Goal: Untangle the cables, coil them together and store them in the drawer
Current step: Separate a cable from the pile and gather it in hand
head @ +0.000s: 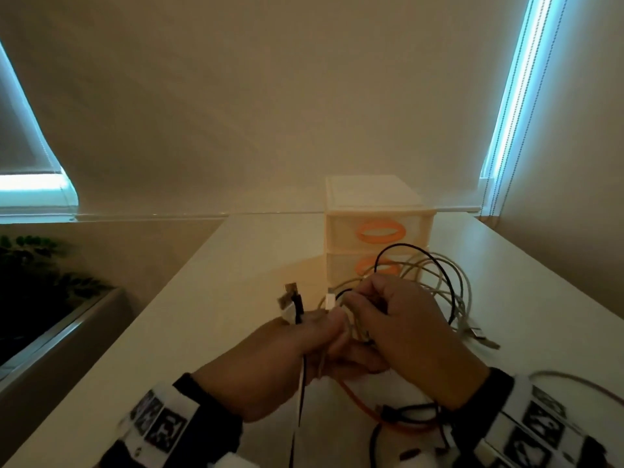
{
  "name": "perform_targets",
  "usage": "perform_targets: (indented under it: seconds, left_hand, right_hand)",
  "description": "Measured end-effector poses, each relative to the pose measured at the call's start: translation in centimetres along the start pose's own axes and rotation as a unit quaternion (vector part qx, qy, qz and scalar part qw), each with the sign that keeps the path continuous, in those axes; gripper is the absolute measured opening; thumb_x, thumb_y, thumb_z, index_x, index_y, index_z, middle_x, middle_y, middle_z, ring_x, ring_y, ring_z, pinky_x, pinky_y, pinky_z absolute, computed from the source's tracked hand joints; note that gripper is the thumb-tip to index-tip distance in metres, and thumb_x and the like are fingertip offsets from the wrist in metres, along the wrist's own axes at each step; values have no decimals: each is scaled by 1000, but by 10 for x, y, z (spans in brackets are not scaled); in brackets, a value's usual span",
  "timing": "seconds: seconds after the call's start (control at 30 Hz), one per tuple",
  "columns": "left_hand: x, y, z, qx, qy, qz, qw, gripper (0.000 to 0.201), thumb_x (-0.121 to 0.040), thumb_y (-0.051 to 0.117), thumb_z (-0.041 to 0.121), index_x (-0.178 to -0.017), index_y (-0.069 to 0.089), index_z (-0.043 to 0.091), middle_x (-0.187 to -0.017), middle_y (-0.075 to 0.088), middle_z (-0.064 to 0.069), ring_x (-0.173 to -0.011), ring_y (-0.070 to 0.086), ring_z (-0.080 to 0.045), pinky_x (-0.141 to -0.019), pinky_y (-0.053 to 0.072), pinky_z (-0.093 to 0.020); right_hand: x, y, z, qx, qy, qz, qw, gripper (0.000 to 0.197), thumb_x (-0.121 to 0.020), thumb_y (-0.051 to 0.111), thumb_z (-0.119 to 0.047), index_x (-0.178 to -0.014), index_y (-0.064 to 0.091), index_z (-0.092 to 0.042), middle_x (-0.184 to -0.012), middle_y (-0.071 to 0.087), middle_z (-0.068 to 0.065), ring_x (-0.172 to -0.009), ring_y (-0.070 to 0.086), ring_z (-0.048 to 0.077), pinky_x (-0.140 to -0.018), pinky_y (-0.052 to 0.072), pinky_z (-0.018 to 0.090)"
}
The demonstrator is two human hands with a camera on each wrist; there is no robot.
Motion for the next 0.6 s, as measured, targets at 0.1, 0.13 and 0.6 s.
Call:
perform_targets:
  seconds: [0.1,0.13,0.6]
  left_hand:
    - [-5,-12,10,21,76,77,994,42,-106,44,35,-78,53,6,-101,56,-23,-112,57,-44,-107,46,-48]
    - [-4,-17,17,54,101,96,989,40,-106,43,36,-80,49,7,-98,55,-21,-108,57,-40,-103,47,-46]
    - [18,-65,62,332,228,117,908,39,-108,34,38,-85,56,17,-78,61,3,-74,62,-16,-66,54,-27]
  right_hand:
    - [7,0,-15,-38,-34,-8,999,12,-97,62,-25,-89,70,-26,-75,68,-14,-75,64,-1,-63,46,9]
    - [11,7,-20,-53,-44,-42,997,14,-99,58,-23,-93,70,-28,-77,68,-16,-75,64,0,-63,47,10]
    - [17,34,-4,41,-90,-189,977,28,-104,45,-39,-85,60,-25,-72,56,-1,-64,52,17,-63,47,36]
Point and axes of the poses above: each hand's wrist, its own x-axis away from the middle knuckle, its own y-axis out of the palm, z = x × y, the point moved 9 cm from there along -x, towards the middle knuckle
